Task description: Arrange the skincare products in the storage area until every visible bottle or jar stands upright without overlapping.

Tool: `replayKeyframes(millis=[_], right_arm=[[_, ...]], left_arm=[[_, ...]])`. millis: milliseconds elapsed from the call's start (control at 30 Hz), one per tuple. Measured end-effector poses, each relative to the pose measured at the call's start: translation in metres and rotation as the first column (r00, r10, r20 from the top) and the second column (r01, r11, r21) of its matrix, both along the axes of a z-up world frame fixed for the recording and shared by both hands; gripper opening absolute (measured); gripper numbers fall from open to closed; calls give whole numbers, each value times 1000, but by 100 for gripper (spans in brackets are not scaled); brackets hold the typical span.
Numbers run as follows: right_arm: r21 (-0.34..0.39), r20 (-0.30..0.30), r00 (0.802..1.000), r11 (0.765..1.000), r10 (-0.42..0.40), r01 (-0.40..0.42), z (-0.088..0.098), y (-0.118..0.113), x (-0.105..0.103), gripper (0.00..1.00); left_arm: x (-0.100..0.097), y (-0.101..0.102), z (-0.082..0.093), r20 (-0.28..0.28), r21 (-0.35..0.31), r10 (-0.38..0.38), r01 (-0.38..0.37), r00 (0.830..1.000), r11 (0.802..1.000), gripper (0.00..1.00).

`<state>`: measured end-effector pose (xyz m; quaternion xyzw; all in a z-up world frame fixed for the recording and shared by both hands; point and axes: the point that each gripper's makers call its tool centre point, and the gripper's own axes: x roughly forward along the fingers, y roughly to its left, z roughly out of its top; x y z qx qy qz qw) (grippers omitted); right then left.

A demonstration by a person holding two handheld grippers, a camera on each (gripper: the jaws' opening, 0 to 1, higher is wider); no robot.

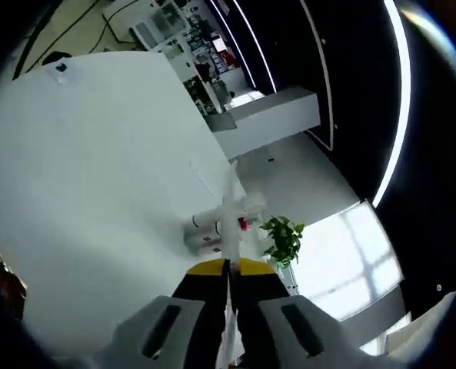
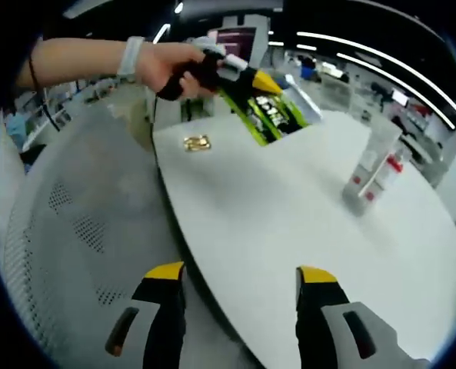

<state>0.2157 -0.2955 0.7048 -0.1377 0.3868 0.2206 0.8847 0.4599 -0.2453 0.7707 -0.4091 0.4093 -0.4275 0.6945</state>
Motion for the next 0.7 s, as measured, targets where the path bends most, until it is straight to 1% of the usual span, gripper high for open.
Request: replayKeyframes(millis=[67, 100, 133, 167, 233, 267, 300, 367, 400, 433, 533, 600, 633, 700], right_arm=[[-4, -12, 1000, 1000, -8, 8, -2, -2, 0, 60], [2, -15, 1000, 1000, -15, 15, -2, -3, 0, 60], [7, -19, 1000, 1000, -21, 21, -2, -4, 0, 59], [4, -29, 999, 1000, -26, 26, -4, -5, -1, 59], [-11, -29, 999, 1000, -29, 28, -5, -8, -1, 57], [-37, -12, 1000, 999, -25, 24, -3, -11, 2, 56], [-38, -8, 1000, 999, -20, 20, -3, -9, 3, 56], [-33, -8, 1000, 999, -23, 23, -3, -8, 3, 58], [-38, -6, 1000, 999, -21, 20, -3, -9, 3, 59], [-40, -10, 1000, 999, -18, 17, -4, -9, 3, 59], [-27, -32, 999, 1000, -15, 14, -7, -7, 0, 59], [-10, -30, 999, 1000, -23, 22, -7, -5, 1, 60], [1, -26, 999, 1000, -25, 25, -6, -4, 1, 60], [1, -17, 1000, 1000, -25, 25, -5, -4, 3, 61]], left_arm=[[13, -11, -11, -12, 13, 0, 0, 1000, 1000, 0], [20, -18, -19, -37, 18, 0, 1, 999, 1000, 0], [23, -24, -24, -47, 20, -5, 6, 999, 1000, 0], [28, -31, -31, -70, 21, -3, 5, 998, 1000, 0], [35, -41, -37, -91, 12, -2, 3, 996, 1000, 0], [40, -46, -40, -107, 6, 9, -9, 994, 1000, 0], [43, -50, -41, -111, 3, 10, -10, 994, 1000, 0], [47, -59, -45, -123, 0, 2, -2, 992, 1000, 0], [50, -63, -50, -138, 7, -6, 7, 990, 1000, 0], [52, -64, -52, -140, 11, -6, 8, 990, 1000, 0], [63, -76, -64, -144, 34, -17, 23, 989, 999, 0], [66, -82, -69, -157, 39, -21, 27, 987, 999, 0], [69, -87, -73, -159, 52, -20, 29, 987, 998, 0], [71, -94, -79, -150, 66, -36, 47, 988, 997, 0]])
